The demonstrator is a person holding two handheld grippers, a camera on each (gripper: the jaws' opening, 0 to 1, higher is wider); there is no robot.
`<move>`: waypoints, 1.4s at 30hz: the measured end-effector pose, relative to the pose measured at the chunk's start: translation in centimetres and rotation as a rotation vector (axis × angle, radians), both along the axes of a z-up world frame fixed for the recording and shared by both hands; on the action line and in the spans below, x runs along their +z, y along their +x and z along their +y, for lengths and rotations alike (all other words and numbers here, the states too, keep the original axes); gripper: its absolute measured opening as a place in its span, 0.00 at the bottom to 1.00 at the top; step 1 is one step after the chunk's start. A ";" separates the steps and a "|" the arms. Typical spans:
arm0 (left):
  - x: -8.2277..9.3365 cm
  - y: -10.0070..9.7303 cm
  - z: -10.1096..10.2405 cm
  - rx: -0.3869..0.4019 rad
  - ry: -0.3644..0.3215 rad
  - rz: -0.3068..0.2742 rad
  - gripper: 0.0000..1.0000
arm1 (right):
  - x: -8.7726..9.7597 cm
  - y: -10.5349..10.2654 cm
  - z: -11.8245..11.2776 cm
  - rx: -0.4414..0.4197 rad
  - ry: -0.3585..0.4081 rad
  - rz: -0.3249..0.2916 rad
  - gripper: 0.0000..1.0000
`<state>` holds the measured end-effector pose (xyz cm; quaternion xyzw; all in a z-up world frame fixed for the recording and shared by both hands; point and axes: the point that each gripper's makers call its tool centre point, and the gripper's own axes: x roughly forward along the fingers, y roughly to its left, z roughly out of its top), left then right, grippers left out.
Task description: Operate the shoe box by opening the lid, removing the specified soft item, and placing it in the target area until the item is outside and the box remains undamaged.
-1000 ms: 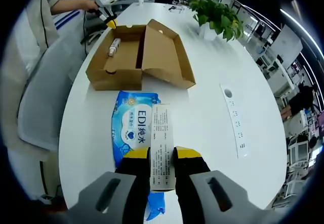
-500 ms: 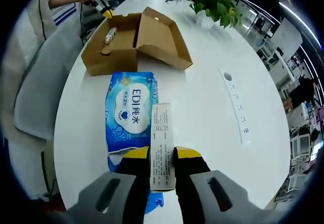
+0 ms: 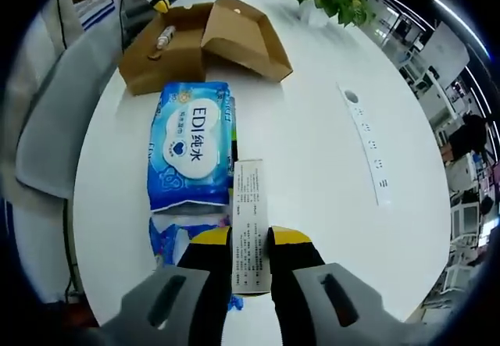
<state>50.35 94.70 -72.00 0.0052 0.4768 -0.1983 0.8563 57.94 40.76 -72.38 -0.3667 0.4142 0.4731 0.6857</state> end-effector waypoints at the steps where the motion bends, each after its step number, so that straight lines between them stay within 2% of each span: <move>1: 0.0 0.0 0.0 -0.001 0.001 0.001 0.03 | -0.1 0.0 -0.1 0.001 -0.004 0.003 0.15; 8: 0.0 0.0 0.1 -0.001 0.001 0.003 0.03 | -0.8 -0.1 -1.0 0.004 -0.021 0.018 0.15; 14: 0.0 0.0 0.1 -0.002 0.002 0.005 0.03 | -1.8 -0.1 -2.4 0.039 -0.086 0.024 0.15; 18: 0.0 0.0 0.1 -0.005 0.004 0.008 0.03 | -2.0 -0.1 -2.7 0.039 -0.094 0.028 0.15; 24: 0.0 0.0 0.1 -0.006 0.005 0.008 0.03 | -2.7 -0.4 -3.9 0.064 -0.154 0.033 0.15; 42: 0.0 0.1 0.0 -0.016 -0.001 0.000 0.03 | -2.7 -0.2 -4.3 0.069 -0.186 0.027 0.16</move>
